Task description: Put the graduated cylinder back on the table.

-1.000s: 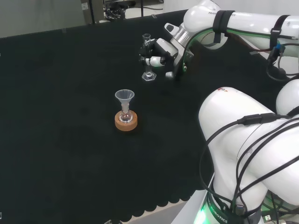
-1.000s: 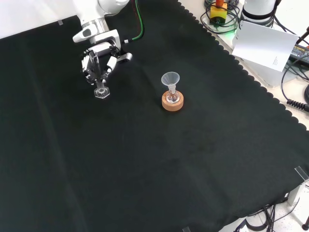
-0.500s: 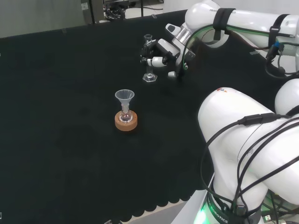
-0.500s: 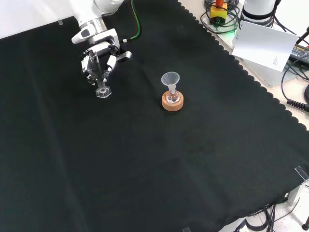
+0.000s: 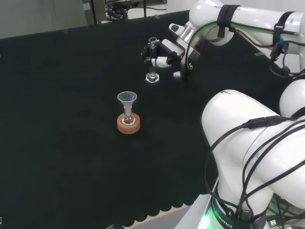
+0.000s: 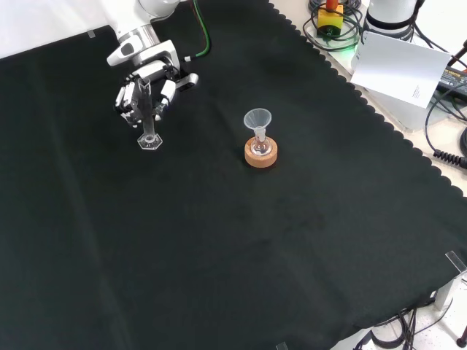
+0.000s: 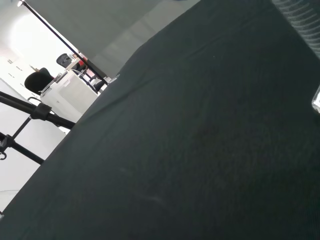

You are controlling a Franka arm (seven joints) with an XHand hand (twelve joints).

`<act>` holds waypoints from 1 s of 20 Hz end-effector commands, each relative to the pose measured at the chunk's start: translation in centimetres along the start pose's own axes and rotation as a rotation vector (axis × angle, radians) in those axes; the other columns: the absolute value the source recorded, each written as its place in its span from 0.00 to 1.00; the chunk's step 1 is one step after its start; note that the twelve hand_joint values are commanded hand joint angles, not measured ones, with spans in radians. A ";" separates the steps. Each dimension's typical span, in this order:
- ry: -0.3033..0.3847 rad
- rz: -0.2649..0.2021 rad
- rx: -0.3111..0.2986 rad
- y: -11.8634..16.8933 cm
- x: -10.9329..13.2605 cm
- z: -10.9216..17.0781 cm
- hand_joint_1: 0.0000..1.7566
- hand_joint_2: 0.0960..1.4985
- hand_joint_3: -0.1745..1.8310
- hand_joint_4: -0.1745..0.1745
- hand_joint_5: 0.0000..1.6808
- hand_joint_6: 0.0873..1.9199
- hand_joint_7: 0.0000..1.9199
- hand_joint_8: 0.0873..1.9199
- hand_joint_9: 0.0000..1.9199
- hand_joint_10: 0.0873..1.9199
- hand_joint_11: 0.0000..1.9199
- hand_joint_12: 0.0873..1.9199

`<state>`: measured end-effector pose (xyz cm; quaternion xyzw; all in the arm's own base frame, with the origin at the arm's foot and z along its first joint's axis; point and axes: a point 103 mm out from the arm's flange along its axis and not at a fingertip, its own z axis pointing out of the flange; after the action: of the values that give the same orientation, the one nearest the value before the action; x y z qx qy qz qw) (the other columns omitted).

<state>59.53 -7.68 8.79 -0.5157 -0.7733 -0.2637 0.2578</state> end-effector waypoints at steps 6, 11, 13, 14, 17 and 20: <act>-0.015 0.032 -0.016 0.3 1.0 -1.7 0.55 0.67 0.00 0.27 0.25 0.23 0.27 0.30 0.46 0.00 0.21 0.67; -0.049 0.042 -0.048 0.8 1.5 -3.6 0.54 0.66 0.00 0.26 0.22 0.15 0.19 0.32 0.40 0.00 0.15 0.69; -0.053 0.039 -0.063 0.9 1.6 -4.4 0.53 0.66 0.00 0.25 0.22 0.13 0.17 0.32 0.39 0.00 0.14 0.69; -0.059 0.038 -0.069 0.9 1.7 -4.8 0.53 0.66 0.00 0.25 0.21 0.13 0.17 0.32 0.39 0.00 0.14 0.69; -0.090 0.027 -0.081 0.8 2.3 -6.3 0.53 0.65 0.00 0.25 0.21 0.10 0.15 0.32 0.38 0.00 0.13 0.70; -0.131 0.015 -0.087 0.7 3.1 -8.1 0.52 0.65 0.00 0.25 0.21 0.07 0.13 0.33 0.37 0.00 0.12 0.70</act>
<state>60.34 -9.68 14.32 -0.5449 -0.7646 -0.2687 0.2150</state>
